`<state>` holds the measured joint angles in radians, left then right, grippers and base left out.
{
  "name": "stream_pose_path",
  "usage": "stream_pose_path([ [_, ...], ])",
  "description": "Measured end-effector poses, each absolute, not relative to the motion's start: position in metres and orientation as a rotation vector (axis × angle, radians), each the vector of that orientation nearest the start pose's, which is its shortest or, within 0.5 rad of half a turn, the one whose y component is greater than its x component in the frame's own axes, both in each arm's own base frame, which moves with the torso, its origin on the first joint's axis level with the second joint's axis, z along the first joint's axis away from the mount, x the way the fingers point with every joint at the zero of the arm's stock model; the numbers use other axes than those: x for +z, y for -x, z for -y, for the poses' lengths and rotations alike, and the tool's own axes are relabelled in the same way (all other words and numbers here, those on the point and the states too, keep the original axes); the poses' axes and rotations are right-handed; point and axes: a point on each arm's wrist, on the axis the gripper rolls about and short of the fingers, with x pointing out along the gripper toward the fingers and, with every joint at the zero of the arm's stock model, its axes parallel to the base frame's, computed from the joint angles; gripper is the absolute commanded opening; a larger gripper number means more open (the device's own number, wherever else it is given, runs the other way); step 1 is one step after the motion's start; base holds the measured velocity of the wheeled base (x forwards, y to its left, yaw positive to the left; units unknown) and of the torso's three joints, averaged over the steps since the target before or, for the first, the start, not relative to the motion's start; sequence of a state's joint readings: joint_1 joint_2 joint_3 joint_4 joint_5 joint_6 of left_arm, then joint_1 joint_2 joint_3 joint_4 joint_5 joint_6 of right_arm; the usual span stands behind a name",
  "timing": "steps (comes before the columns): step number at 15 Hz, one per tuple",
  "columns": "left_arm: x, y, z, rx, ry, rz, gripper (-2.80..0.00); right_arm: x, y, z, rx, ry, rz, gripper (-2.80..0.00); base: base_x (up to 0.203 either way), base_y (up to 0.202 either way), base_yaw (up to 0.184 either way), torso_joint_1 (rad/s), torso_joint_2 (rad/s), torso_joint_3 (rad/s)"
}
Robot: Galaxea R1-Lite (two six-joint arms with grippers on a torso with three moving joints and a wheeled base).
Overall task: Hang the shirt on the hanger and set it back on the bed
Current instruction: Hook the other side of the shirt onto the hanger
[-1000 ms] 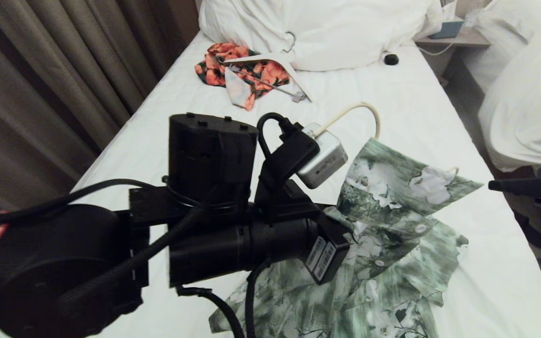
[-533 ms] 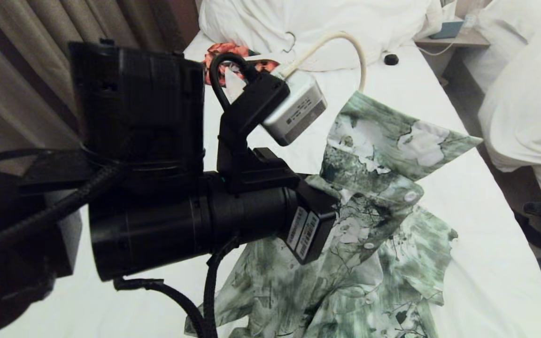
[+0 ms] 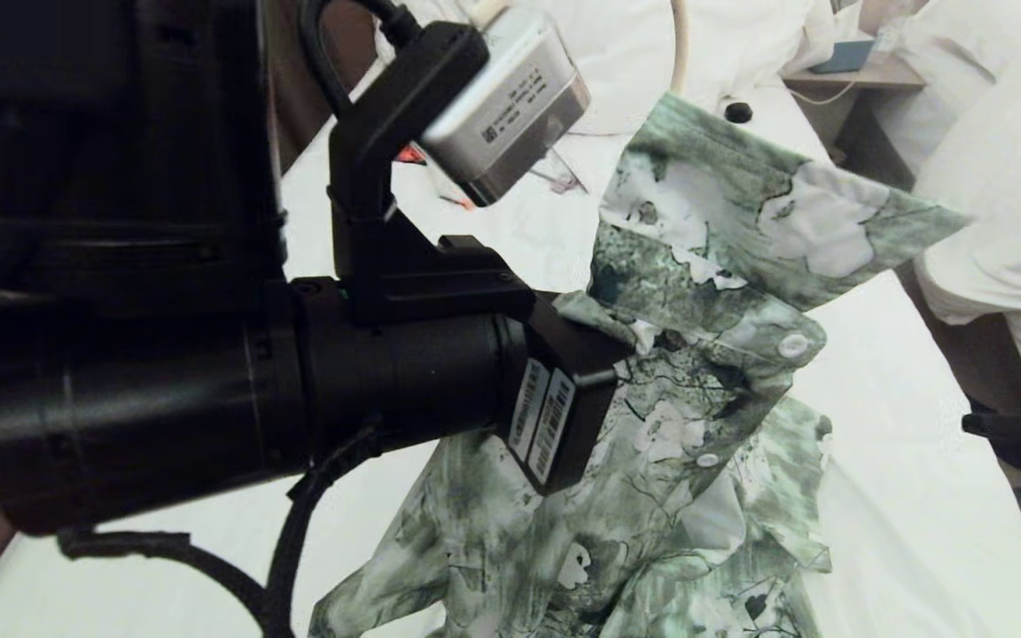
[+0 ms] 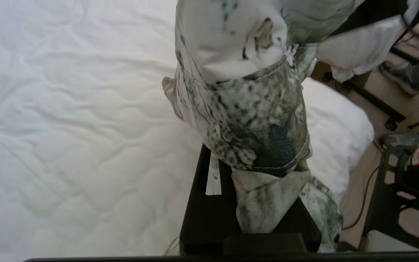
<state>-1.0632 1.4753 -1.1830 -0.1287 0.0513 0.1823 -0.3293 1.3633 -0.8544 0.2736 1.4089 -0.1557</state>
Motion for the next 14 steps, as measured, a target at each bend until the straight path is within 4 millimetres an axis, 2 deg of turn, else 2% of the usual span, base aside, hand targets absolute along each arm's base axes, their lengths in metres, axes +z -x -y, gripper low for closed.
stream_pose_path([
  [4,0.310,-0.125,0.223,-1.018,-0.239,-0.033,-2.80,0.224,-0.199,0.011,1.135,-0.510,-0.567,-2.80,0.000,0.000,0.000,0.000,0.00,0.000],
  [9,0.318,-0.122,0.216,-0.993,-0.227,-0.011,-2.80,0.248,-0.214,-0.035,1.036,-0.438,-0.735,-2.80,0.000,0.000,0.000,0.000,0.00,0.000],
  [13,0.323,-0.120,0.211,-0.987,-0.217,0.005,-2.80,0.260,-0.204,-0.044,0.948,-0.363,-0.728,-2.80,0.000,0.000,0.000,0.000,0.00,0.000],
  [14,0.324,-0.119,0.210,-0.988,-0.214,0.008,-2.80,0.260,-0.202,-0.043,0.936,-0.340,-0.721,0.00,0.000,0.000,0.000,0.000,0.00,0.000],
])
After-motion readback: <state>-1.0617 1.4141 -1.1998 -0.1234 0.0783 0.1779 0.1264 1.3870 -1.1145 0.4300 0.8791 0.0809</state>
